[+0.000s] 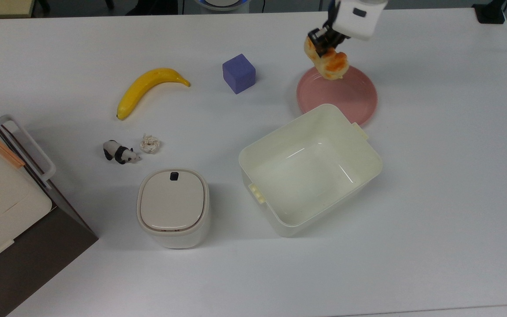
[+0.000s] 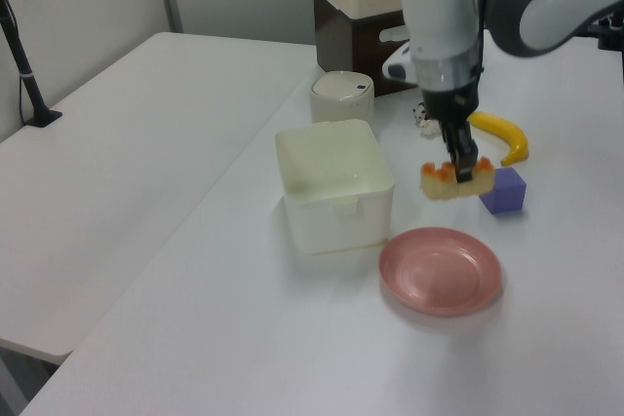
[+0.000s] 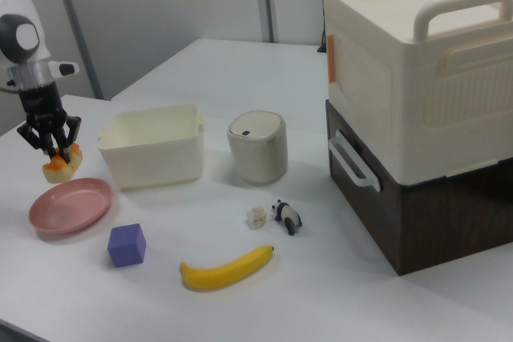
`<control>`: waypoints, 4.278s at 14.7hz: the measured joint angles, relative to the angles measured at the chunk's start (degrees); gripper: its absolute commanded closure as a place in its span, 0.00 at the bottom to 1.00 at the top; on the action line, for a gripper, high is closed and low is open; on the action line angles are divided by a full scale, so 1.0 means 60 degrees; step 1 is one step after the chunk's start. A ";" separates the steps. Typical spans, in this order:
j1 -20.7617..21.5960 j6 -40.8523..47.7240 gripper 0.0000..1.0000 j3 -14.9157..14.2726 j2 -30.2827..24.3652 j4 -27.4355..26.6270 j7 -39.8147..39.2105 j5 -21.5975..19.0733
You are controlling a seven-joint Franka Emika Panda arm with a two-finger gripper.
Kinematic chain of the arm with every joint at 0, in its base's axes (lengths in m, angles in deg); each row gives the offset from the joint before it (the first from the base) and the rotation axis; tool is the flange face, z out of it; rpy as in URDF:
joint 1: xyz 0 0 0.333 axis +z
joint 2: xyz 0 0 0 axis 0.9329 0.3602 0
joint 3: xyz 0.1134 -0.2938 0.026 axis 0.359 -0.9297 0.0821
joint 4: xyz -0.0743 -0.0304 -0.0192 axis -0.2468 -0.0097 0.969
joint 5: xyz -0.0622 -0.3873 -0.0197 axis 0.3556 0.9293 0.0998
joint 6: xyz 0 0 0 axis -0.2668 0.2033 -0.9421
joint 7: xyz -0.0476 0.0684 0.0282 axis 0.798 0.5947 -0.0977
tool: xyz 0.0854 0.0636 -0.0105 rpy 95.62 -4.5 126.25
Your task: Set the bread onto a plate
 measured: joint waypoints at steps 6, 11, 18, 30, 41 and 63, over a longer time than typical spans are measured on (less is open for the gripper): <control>0.0362 -0.0978 0.74 -0.0003 0.1132 0.0042 -0.0305 0.0002; 0.0674 -0.1023 0.16 -0.0002 0.1397 0.0191 -0.0305 0.0006; 0.0706 -0.1023 0.00 -0.0009 0.1396 0.0633 -0.0287 0.0006; -0.2144 -0.1022 0.00 -0.0471 0.0040 0.1432 0.0264 0.0042; -0.3647 -0.0416 0.00 -0.0788 -0.0229 0.2056 0.0440 0.0007; -0.3667 -0.0130 0.00 -0.1084 0.0024 0.2567 0.0681 -0.0628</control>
